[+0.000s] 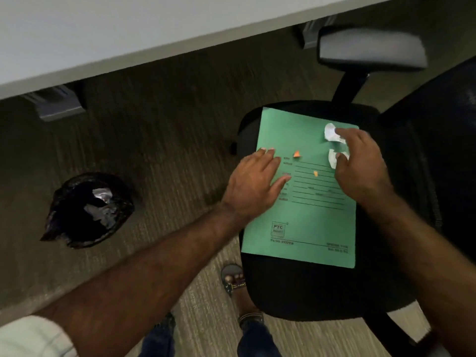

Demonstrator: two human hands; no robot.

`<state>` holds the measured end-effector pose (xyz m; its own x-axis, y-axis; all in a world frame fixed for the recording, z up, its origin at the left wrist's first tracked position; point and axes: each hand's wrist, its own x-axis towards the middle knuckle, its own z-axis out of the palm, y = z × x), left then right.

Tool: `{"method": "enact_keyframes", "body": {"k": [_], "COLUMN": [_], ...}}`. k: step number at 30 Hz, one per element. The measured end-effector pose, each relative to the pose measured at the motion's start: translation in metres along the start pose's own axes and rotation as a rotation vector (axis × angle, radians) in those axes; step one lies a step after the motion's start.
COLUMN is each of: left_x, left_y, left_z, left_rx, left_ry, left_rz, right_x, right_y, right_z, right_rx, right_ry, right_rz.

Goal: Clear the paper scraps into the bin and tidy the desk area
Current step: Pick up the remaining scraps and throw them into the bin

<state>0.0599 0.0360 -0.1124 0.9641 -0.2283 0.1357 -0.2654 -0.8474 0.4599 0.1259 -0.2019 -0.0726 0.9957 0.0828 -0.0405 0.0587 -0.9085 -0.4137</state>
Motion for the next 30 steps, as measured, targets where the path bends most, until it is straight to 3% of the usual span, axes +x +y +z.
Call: {"method": "enact_keyframes", "body": {"k": [10, 18, 24, 30], "left_x": [0.039, 0.043, 0.035, 0.021], "left_y": [0.062, 0.080, 0.077, 0.067], "left_z": [0.054, 0.065, 0.060, 0.055], "left_rx": [0.112, 0.249, 0.358, 0.238], "left_ry": [-0.218, -0.364, -0.341, -0.199], "left_rz": [-0.028, 0.151, 0.380, 0.525], "right_x": [0.028, 0.022, 0.007, -0.009], "right_y": [0.045, 0.056, 0.058, 0.055], "right_z": [-0.005, 0.001, 0.002, 0.002], "right_rx": [0.017, 0.032, 0.017, -0.054], "right_ry": [-0.297, -0.392, -0.358, -0.272], "right_rz": [-0.021, -0.104, -0.099, -0.128]}}
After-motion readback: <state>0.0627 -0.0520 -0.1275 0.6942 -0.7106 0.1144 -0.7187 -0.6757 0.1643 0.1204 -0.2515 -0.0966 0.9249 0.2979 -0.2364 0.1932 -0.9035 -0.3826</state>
